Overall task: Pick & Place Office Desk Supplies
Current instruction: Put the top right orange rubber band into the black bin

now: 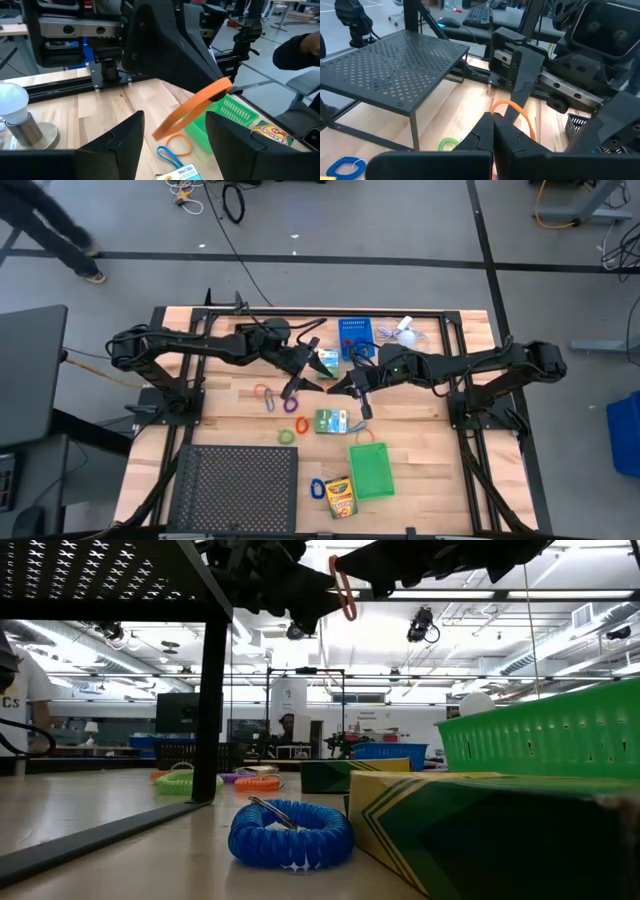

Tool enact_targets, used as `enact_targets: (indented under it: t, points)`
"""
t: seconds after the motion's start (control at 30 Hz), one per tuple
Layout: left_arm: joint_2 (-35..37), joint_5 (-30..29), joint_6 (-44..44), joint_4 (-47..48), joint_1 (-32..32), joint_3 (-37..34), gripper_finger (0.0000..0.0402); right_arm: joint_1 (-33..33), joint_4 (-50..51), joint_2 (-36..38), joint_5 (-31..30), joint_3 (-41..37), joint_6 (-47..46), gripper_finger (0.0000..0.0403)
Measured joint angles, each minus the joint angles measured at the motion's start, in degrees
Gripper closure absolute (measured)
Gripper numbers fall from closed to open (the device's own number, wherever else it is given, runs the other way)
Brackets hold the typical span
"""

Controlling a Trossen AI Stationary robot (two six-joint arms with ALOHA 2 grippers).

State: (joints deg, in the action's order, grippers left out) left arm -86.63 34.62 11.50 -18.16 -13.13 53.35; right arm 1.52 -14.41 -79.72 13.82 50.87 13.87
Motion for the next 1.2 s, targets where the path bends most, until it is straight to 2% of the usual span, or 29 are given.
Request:
enact_targets:
  t: [0.17,0.3,0.43,0.6,0.8,1.0,1.2]
  points:
    - [0.0,-0.1,0.0,0.0,0.0,0.0,0.0211,0.0,-0.4,0.0,0.1,0.0,0.0,0.0403]
    - [0.0,-0.1,0.3,-0.5,0.5,0.0,0.0248,0.0,-0.9,0.0,0.2,0.0,0.0,0.0403]
    - [0.0,-0.1,1.1,-1.0,1.2,0.0,0.0301,0.0,-1.3,0.0,0.2,0.0,0.0,0.0403]
    - [0.0,-0.5,3.1,-1.0,1.9,0.0,0.0387,0.0,-1.3,0.0,0.8,0.0,-0.1,0.0403]
    - [0.0,-3.5,2.5,0.4,1.3,0.0,0.0396,0.1,-2.7,0.0,-0.3,0.0,-1.2,0.0391]
    - [0.0,-2.1,1.5,3.7,-0.5,0.0,0.0397,0.1,-3.1,0.0,-4.1,0.0,-1.6,0.0335]
    - [2.3,-3.1,1.3,7.9,-3.8,0.0,0.0398,0.1,-1.0,2.8,-4.4,0.1,-1.3,0.0283]
